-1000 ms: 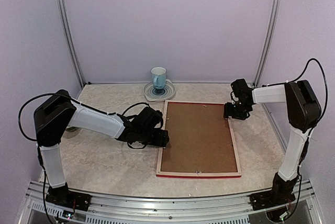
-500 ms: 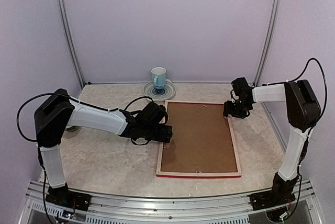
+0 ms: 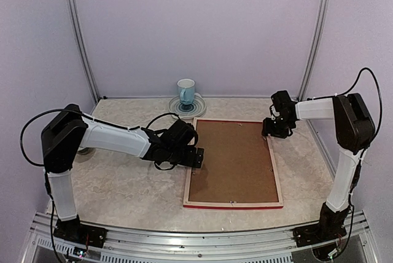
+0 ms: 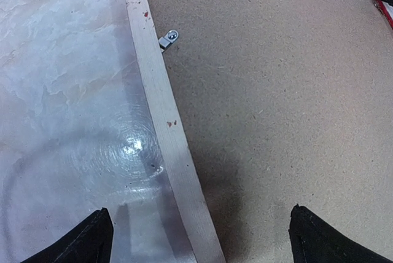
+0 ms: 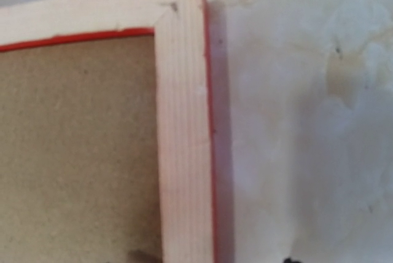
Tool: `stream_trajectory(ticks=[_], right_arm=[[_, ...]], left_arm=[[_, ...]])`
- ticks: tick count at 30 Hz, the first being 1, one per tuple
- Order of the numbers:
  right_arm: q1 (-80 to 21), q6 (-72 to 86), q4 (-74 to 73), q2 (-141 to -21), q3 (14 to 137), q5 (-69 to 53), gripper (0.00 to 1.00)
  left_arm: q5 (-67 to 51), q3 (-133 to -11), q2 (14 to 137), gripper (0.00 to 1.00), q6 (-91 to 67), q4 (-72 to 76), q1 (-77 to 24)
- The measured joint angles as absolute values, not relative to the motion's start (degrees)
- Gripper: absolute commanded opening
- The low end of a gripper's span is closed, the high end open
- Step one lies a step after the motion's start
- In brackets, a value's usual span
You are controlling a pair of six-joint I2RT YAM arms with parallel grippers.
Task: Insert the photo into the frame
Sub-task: Press the fastener onto the backboard.
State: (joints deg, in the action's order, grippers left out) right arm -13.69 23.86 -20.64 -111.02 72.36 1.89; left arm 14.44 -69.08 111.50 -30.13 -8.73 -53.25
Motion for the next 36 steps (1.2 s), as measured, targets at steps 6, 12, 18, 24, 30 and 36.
stream_trajectory(ticks=[6, 12, 18, 24, 30, 36], right_arm=[[-13.7, 23.6, -20.6, -111.4, 72.4, 1.3, 0.54], [-13.6, 23.4, -20.2, -112.4, 72.4, 0.6, 0.52], [-13.5, 23.4, -19.7, -112.4, 72.1, 0.2, 0.5], [-13.5, 23.5, -18.7, -112.2, 71.5, 0.0, 0.49], [-13.5, 23.6, -18.1, -111.2, 69.9, 0.0, 0.46], [-13.5, 23.7, -17.6, -110.4, 68.8, -0.2, 0.46]], left_arm=[[14.6, -69.1, 111.7, 0.99, -30.2, -9.1, -53.4], [14.6, -69.1, 112.2, 0.98, -30.2, -9.2, -53.4], [14.6, -69.1, 112.3, 0.99, -30.2, -9.3, -53.4], [14.6, -69.1, 112.6, 0.99, -30.2, -9.3, -53.4], [14.6, -69.1, 113.0, 0.99, -30.2, -9.5, -53.4], [14.6, -69.1, 113.0, 0.99, -30.5, -9.5, -53.5]])
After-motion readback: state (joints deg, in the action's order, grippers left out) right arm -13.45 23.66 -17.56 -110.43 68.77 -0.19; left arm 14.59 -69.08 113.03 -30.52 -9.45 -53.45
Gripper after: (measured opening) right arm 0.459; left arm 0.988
